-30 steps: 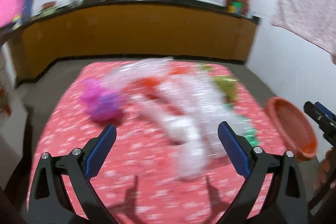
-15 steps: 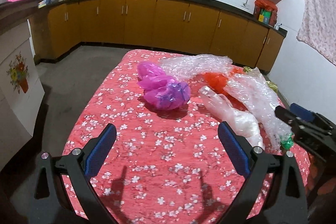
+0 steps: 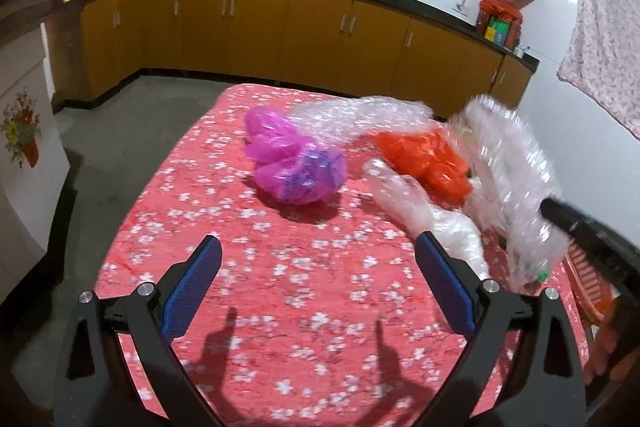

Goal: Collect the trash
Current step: 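Grasp a clear plastic bag with the left tool while the right tool lifts bubble wrap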

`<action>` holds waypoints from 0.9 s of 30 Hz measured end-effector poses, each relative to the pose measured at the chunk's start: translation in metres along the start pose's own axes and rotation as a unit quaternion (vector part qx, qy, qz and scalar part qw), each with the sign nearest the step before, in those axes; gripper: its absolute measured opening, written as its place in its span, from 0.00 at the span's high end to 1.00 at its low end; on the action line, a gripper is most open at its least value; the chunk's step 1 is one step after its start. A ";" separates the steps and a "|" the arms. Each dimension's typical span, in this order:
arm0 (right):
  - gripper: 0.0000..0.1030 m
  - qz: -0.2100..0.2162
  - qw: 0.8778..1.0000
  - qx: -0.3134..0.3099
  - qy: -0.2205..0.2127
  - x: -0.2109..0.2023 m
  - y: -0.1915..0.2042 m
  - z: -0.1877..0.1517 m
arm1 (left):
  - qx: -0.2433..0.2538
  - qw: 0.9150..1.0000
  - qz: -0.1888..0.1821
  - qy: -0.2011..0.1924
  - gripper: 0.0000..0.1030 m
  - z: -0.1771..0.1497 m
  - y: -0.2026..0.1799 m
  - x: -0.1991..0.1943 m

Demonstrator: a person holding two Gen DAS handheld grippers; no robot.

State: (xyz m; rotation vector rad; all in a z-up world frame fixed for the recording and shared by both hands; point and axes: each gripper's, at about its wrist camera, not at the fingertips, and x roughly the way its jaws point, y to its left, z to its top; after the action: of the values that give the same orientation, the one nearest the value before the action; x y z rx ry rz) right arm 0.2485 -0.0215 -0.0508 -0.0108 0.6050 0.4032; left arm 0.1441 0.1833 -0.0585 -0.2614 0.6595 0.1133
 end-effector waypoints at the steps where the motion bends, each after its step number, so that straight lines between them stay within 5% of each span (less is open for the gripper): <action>1: 0.83 0.000 1.000 0.003 -0.007 -0.005 -0.002 0.002 | 0.003 1.000 -0.006 0.003 0.06 0.000 -0.006 0.002; 11: 0.83 -0.047 0.996 0.058 -0.053 -0.050 -0.059 0.003 | 0.034 0.997 -0.052 0.040 0.06 0.004 -0.077 0.038; 18: 0.83 -0.068 0.992 0.096 -0.048 -0.055 -0.097 -0.012 | 0.040 0.995 -0.025 0.083 0.07 0.001 -0.103 0.077; 27: 0.83 -0.083 0.989 0.116 -0.036 -0.046 -0.121 -0.025 | 0.033 0.993 0.015 0.113 0.22 -0.005 -0.105 0.105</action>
State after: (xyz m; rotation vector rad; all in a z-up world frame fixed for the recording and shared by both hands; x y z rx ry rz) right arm 0.2453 -0.1534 -0.0584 0.1745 0.5722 0.1703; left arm 0.2435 0.0833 -0.1061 -0.2016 0.8915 0.0902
